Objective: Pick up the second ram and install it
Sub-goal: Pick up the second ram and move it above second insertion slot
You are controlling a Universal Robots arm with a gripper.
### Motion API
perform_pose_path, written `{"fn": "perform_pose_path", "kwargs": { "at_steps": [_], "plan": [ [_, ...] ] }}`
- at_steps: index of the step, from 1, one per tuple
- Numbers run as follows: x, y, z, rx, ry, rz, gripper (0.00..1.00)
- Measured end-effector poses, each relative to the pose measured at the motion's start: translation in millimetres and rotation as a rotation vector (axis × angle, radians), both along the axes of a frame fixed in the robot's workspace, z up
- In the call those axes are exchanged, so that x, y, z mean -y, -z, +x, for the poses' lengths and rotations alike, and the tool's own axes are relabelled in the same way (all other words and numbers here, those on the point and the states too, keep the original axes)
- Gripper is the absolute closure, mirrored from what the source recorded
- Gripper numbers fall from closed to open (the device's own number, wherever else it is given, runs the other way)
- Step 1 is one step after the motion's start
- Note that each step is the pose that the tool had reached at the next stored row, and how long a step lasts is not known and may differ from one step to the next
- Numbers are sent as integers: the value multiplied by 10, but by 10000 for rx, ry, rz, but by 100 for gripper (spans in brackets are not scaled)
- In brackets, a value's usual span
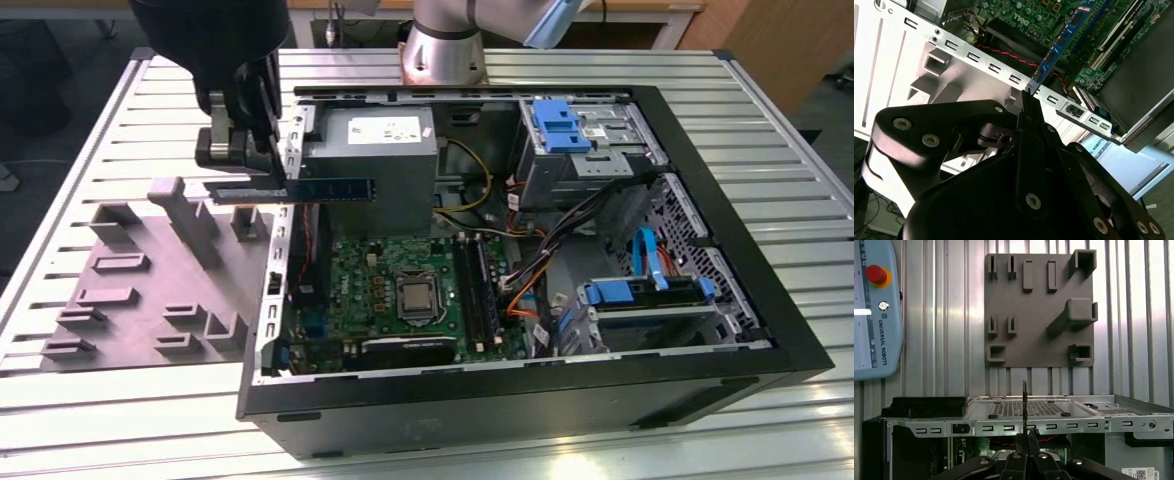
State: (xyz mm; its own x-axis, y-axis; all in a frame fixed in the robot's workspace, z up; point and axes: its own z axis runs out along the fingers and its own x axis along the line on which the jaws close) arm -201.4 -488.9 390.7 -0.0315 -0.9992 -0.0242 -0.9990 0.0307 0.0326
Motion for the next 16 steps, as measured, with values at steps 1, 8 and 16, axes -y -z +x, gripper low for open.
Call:
{"fn": "perform_pose_path", "kwargs": {
  "at_steps": [1, 8, 16],
  "plan": [
    [0, 0, 3, 0, 0, -1, 88],
    [0, 0, 23, 0, 0, 0, 88],
    [0, 0, 43, 0, 1, 0, 88]
  ]
}}
